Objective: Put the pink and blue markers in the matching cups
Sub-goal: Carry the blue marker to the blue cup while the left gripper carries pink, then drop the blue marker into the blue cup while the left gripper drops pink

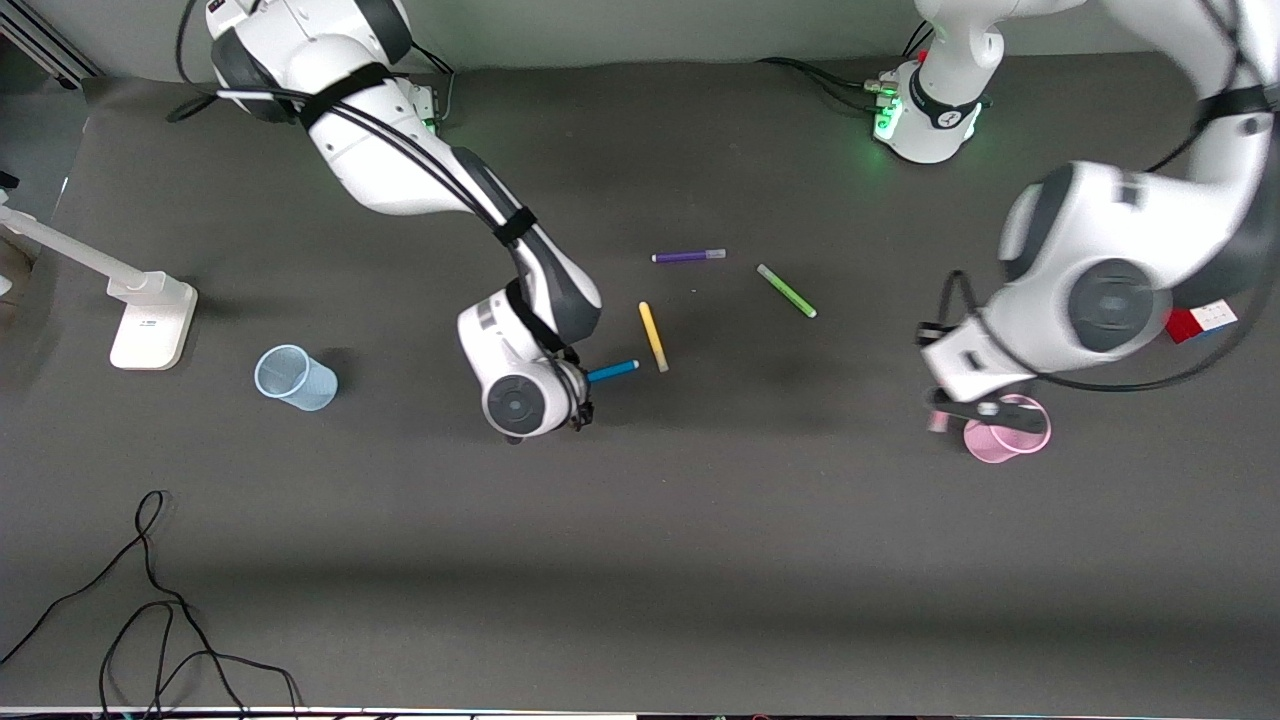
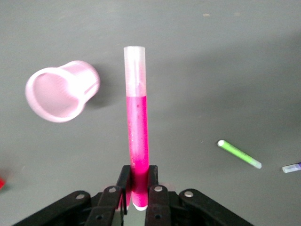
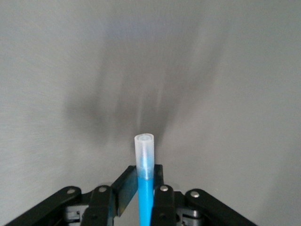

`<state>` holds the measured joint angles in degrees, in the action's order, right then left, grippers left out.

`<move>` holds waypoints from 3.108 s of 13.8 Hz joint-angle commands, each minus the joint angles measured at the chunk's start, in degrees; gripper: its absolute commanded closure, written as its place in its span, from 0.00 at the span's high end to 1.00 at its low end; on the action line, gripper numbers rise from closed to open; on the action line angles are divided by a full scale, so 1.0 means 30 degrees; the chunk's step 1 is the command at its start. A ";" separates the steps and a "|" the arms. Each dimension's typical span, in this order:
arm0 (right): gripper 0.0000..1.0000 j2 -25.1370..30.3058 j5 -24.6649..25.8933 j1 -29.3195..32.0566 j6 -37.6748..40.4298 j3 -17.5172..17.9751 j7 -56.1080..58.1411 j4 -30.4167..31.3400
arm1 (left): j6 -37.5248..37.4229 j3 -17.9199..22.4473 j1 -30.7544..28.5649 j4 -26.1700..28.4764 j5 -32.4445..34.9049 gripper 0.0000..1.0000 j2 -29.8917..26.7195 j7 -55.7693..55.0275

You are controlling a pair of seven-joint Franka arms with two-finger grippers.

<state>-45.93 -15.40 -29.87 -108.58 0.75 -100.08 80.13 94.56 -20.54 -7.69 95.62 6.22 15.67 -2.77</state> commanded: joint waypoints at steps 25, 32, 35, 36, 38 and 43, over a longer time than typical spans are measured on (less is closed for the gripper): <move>0.00 0.3444 1.2483 0.2631 0.3998 -0.8541 0.6935 0.4959 | -0.6470 -0.0067 -0.3091 -0.6352 0.0766 0.00 0.8838 -0.2328; 0.00 0.3326 1.2633 0.2573 0.3294 -0.8541 0.5615 0.5225 | -0.6119 -0.0008 -0.3032 -0.7028 0.1060 0.97 0.9309 -0.2124; 0.22 0.3326 1.2633 0.2572 0.3352 -0.8512 0.5615 0.5225 | -0.6440 -0.0038 -0.2829 -0.7759 0.1615 1.00 0.9164 -0.2123; 0.43 0.3355 1.2633 0.2572 0.3411 -0.8511 0.5615 0.5225 | -0.6557 -0.0038 -0.2711 -0.8196 0.1907 1.00 0.9076 -0.2123; 0.76 0.3443 1.2633 0.2398 0.3528 -0.8511 0.5644 0.5225 | -0.6645 -0.0038 -0.2739 -0.9133 0.2492 1.00 0.8843 -0.2240; 0.99 0.3939 1.2633 0.2396 0.3645 -0.8541 0.6052 0.5079 | -0.6735 -0.0445 -0.2856 -0.8670 0.2349 1.00 0.6239 -0.1889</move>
<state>-36.51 20.91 -22.20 -97.93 -24.67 -81.53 94.47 74.41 -21.54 -16.57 68.31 12.79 38.54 -8.67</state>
